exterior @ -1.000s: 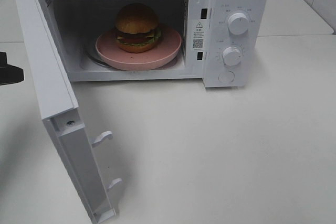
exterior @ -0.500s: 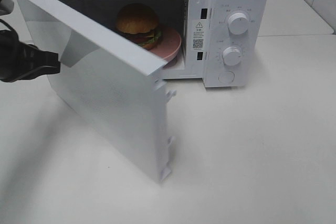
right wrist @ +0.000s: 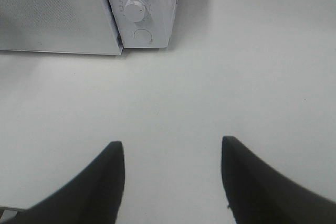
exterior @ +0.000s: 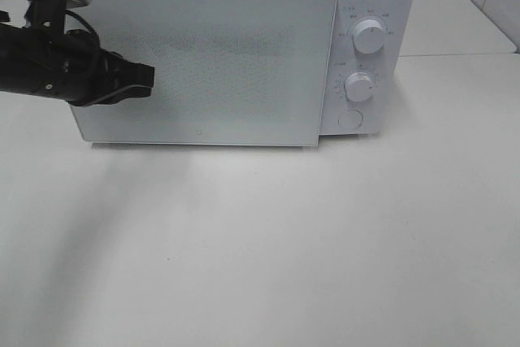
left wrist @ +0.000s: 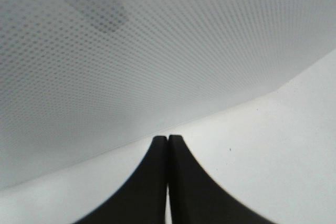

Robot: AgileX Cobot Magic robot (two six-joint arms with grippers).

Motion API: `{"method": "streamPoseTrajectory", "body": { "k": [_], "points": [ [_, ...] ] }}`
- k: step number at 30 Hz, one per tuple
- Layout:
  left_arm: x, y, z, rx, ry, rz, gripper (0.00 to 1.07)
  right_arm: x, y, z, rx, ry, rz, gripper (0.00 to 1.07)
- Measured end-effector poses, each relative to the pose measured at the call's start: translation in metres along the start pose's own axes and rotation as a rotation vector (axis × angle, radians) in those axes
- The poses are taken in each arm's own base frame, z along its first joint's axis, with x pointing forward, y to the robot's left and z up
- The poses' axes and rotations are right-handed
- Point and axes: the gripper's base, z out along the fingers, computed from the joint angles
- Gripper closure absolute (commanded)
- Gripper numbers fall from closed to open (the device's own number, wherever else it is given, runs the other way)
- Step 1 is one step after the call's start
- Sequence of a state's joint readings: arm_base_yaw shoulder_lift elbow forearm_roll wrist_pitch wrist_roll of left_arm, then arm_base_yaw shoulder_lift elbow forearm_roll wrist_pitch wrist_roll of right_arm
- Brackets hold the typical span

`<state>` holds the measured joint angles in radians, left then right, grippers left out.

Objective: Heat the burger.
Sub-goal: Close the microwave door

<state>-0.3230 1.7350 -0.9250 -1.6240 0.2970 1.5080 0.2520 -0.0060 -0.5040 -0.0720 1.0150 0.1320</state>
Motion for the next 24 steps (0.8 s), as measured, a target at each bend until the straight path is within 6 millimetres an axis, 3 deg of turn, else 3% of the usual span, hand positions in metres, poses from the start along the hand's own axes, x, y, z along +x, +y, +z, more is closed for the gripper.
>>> {"method": "streamPoseTrajectory", "body": {
  "k": [9,19,24],
  "points": [
    [-0.013,-0.017,0.03,-0.06,-0.015,0.04,1.07,0.0,0.0,0.0,0.0,0.0,0.0,0.52],
    [-0.023,-0.075,0.072,-0.026,-0.035,0.156,1.07,0.0,0.0,0.0,0.0,0.0,0.0,0.52],
    [-0.032,-0.093,0.086,0.013,-0.063,0.181,1.07,0.0,0.0,0.0,0.0,0.0,0.0,0.52]
  ]
}}
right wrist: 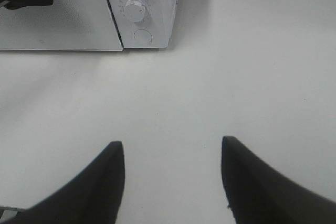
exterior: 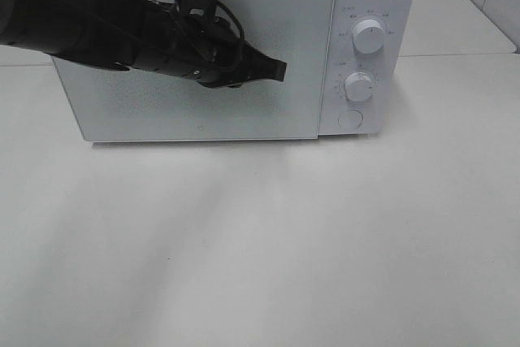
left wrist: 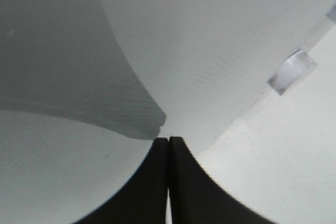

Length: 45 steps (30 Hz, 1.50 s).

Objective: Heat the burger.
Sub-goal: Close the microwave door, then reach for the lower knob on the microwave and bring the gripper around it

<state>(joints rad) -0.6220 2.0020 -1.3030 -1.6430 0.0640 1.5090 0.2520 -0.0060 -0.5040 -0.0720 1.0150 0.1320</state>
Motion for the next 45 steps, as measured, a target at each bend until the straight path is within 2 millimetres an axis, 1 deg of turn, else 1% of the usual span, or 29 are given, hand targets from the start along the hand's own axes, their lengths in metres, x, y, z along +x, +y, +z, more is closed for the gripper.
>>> {"method": "streamPoseTrajectory", "body": {
  "k": [2,4,5,6,9,16,17,18,21,22,23,24,25,26,28,29,31,34,36,37,38,39,40,41,42,43,44,45],
  "points": [
    [-0.001,-0.003,0.003,0.007,-0.004,0.007,1.07,0.0,0.0,0.0,0.0,0.0,0.0,0.52],
    [-0.004,-0.012,0.012,0.009,-0.013,0.014,1.07,0.0,0.0,0.0,0.0,0.0,0.0,0.52],
    [-0.004,-0.012,0.012,0.009,-0.013,0.014,1.07,0.0,0.0,0.0,0.0,0.0,0.0,0.52],
    [-0.007,-0.014,0.016,0.001,-0.022,0.005,1.07,0.0,0.0,0.0,0.0,0.0,0.0,0.52],
    [-0.008,-0.019,0.019,0.003,-0.027,0.005,1.07,0.0,0.0,0.0,0.0,0.0,0.0,0.52],
    [-0.009,-0.026,0.019,0.003,-0.034,0.025,1.07,0.0,0.0,0.0,0.0,0.0,0.0,0.52],
    [-0.009,-0.029,0.018,0.001,-0.035,0.049,1.07,0.0,0.0,0.0,0.0,0.0,0.0,0.52],
    [-0.013,-0.033,0.014,-0.002,-0.048,0.078,1.07,0.0,0.0,0.0,0.0,0.0,0.0,0.52],
    [-0.016,-0.035,0.011,-0.002,-0.057,0.095,1.07,0.0,0.0,0.0,0.0,0.0,0.0,0.52],
    [-0.022,-0.039,0.003,-0.004,-0.076,0.126,1.07,0.0,0.0,0.0,0.0,0.0,0.0,0.52],
    [-0.022,-0.039,0.003,-0.004,-0.076,0.126,1.07,0.0,0.0,0.0,0.0,0.0,0.0,0.52],
    [-0.025,-0.044,-0.006,-0.007,-0.088,0.158,1.07,0.0,0.0,0.0,0.0,0.0,0.0,0.52],
    [-0.024,-0.046,-0.011,-0.002,-0.089,0.175,1.07,0.0,0.0,0.0,0.0,0.0,0.0,0.52],
    [-0.024,-0.046,-0.011,-0.002,-0.089,0.175,1.07,0.0,0.0,0.0,0.0,0.0,0.0,0.52],
    [-0.014,-0.054,-0.024,0.025,-0.067,0.231,1.07,0.0,0.0,0.0,0.0,0.0,0.0,0.52],
    [-0.014,-0.054,-0.024,0.025,-0.067,0.231,1.07,0.0,0.0,0.0,0.0,0.0,0.0,0.52],
    [-0.003,-0.056,-0.034,0.068,-0.037,0.242,1.07,0.0,0.0,0.0,0.0,0.0,0.0,0.52],
    [0.001,-0.056,-0.038,0.077,-0.028,0.244,1.07,0.0,0.0,0.0,0.0,0.0,0.0,0.52],
    [0.014,-0.053,-0.06,0.087,-0.002,0.259,1.07,0.0,0.0,0.0,0.0,0.0,0.0,0.52],
    [0.014,-0.053,-0.06,0.087,-0.002,0.259,1.07,0.0,0.0,0.0,0.0,0.0,0.0,0.52],
    [0.017,-0.052,-0.067,0.087,0.001,0.264,1.07,0.0,0.0,0.0,0.0,0.0,0.0,0.52],
    [0.022,-0.05,-0.08,0.084,0.004,0.275,1.07,0.0,0.0,0.0,0.0,0.0,0.0,0.52],
    [0.022,-0.05,-0.08,0.084,0.004,0.275,1.07,0.0,0.0,0.0,0.0,0.0,0.0,0.52],
    [0.024,-0.049,-0.087,0.079,0.005,0.275,1.07,0.0,0.0,0.0,0.0,0.0,0.0,0.52],
    [0.029,-0.046,-0.101,0.063,0.003,0.277,1.07,0.0,0.0,0.0,0.0,0.0,0.0,0.52],
    [0.029,-0.046,-0.101,0.063,0.003,0.277,1.07,0.0,0.0,0.0,0.0,0.0,0.0,0.52],
    [0.032,-0.044,-0.109,0.056,0.002,0.277,1.07,0.0,0.0,0.0,0.0,0.0,0.0,0.52],
    [0.032,-0.044,-0.109,0.056,0.002,0.277,1.07,0.0,0.0,0.0,0.0,0.0,0.0,0.52]
  ]
}}
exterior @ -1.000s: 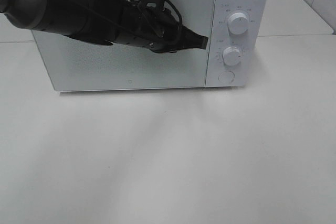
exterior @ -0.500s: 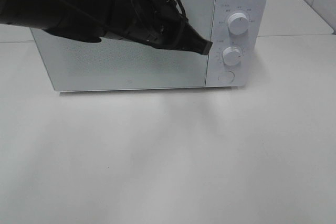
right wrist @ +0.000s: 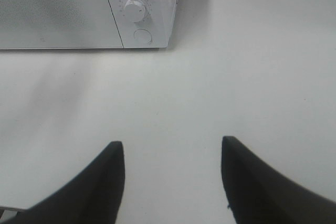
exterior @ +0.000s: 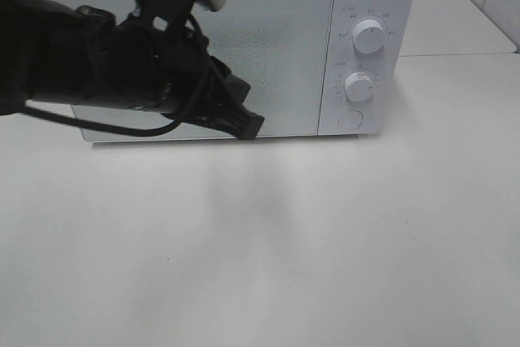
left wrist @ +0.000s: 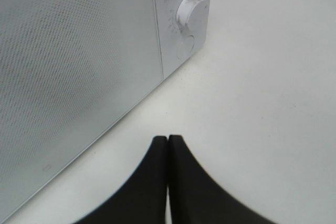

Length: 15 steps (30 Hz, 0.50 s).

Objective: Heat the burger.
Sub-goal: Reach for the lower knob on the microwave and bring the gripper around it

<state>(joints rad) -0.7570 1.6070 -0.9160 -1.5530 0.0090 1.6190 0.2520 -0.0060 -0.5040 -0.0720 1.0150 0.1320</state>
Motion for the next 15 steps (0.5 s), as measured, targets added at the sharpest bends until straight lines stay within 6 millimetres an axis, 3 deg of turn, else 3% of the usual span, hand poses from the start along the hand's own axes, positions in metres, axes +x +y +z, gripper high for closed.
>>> {"method": "streamPoseTrajectory", "body": {
  "k": [2,4,5,10,15],
  "points": [
    [0.013,0.002,-0.027,-0.025,-0.002,-0.011,1.07,0.0,0.0,0.0,0.0,0.0,0.0,0.52],
    [0.016,0.004,-0.032,-0.029,-0.003,-0.023,1.07,0.0,0.0,0.0,0.0,0.0,0.0,0.52],
    [0.023,0.007,-0.045,-0.038,-0.008,-0.061,1.07,0.0,0.0,0.0,0.0,0.0,0.0,0.52],
    [0.034,0.015,-0.065,-0.025,-0.024,-0.167,1.07,0.0,0.0,0.0,0.0,0.0,0.0,0.52],
    [0.038,0.012,-0.083,0.159,-0.02,-0.231,1.07,0.0,0.0,0.0,0.0,0.0,0.0,0.52]
  ]
}}
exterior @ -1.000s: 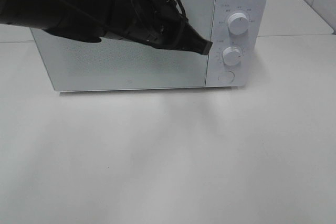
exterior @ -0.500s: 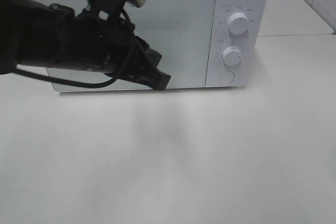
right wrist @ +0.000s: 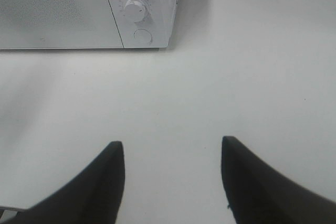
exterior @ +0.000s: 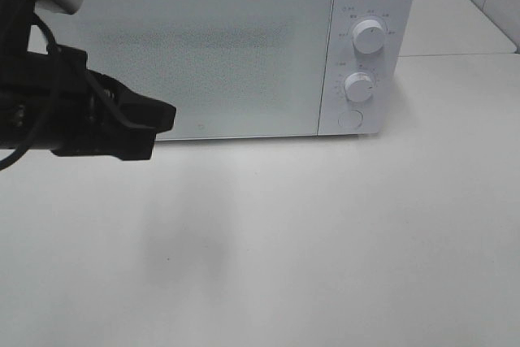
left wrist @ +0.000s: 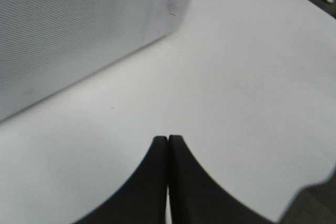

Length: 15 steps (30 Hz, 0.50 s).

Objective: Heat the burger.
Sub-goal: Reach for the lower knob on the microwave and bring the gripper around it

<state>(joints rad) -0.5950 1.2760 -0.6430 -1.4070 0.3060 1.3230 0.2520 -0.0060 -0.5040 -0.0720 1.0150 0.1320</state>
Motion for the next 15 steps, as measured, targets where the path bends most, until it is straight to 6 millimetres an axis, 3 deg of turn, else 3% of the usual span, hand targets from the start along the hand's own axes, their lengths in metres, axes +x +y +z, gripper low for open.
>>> {"method": "streamPoseTrajectory", "body": {
  "k": [2,6,7,13,15],
  "points": [
    [0.008,-0.003,-0.007,0.108,0.107,-0.015,1.07,0.0,0.0,0.0,0.0,0.0,0.0,0.52],
    [0.02,0.003,-0.013,0.112,0.257,-0.069,1.07,0.0,0.0,0.0,0.0,0.0,0.0,0.52],
    [0.027,0.009,-0.019,0.057,0.35,-0.126,1.07,0.0,0.0,0.0,0.0,0.0,0.0,0.52],
    [0.033,0.023,-0.045,-0.161,0.438,-0.188,1.07,0.0,0.0,0.0,0.0,0.0,0.0,0.52],
    [0.032,0.025,-0.068,-0.301,0.417,-0.225,1.07,0.0,0.0,0.0,0.0,0.0,0.0,0.52]
  ]
}}
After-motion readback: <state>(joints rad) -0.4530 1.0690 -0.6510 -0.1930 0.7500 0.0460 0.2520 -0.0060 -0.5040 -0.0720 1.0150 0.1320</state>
